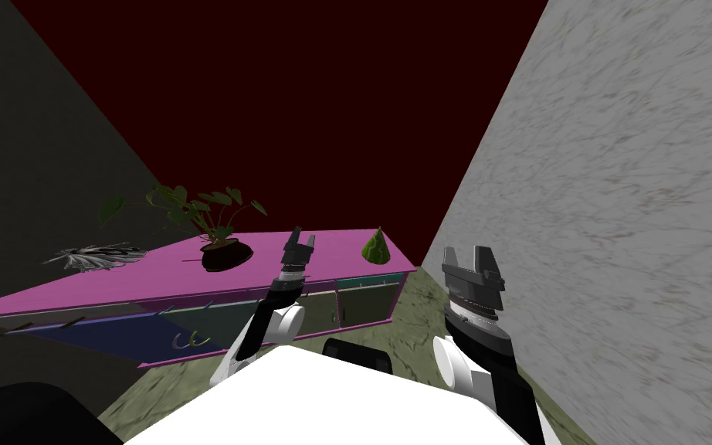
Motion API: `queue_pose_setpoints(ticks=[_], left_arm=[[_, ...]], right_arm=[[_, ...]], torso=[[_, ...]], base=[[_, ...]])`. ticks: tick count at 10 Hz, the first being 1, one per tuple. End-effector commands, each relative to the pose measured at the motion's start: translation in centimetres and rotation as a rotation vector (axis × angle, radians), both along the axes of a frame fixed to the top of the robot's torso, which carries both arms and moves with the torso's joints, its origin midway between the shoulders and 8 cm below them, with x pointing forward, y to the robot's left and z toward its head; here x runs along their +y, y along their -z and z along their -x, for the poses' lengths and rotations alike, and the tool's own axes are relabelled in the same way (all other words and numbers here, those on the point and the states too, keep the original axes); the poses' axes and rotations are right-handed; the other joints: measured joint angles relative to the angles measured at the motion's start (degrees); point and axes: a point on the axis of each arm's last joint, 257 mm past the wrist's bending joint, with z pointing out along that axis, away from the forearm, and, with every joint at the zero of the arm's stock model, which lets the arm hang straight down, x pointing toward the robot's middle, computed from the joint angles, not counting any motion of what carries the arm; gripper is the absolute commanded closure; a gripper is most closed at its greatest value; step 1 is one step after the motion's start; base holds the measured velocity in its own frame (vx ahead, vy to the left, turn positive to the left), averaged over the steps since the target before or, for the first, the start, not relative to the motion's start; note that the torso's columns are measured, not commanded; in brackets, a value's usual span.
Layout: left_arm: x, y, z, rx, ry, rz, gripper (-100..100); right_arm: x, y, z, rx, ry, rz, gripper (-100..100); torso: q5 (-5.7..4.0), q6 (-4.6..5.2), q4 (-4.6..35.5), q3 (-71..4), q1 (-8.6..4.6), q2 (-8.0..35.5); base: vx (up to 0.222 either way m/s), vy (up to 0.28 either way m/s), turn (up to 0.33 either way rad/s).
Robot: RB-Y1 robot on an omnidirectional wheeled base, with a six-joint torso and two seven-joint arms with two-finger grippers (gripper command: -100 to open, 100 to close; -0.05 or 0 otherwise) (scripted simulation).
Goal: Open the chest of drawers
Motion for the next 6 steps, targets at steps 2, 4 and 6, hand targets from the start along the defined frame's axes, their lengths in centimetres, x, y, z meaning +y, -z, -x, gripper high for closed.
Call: queue_pose_setpoints(ticks=[2,4,6], left_arm=[[0.00,0.00,0.00,0.000,0.000,0.000,0],[0.00,-0.01,0.00,0.000,0.000,0.000,0],[0.00,-0.01,0.01,0.000,0.000,0.000,0]], right_arm=[[0.00,0.00,0.00,0.000,0.000,0.000,0],[0.00,-0.01,0.00,0.000,0.000,0.000,0],[0.00,-0.01,0.01,0.000,0.000,0.000,0]], torso=[[0.00,0.00,6.00,-12.00,0.00,5.97],[0.00,0.00,14.24,-28.50,0.00,14.22],[0.00,0.00,22.68,-45.36,0.00,22.69]], base=[[0.000,0.000,0.000],[0.000,0.000,0.000],[0.000,0.000,0.000]])
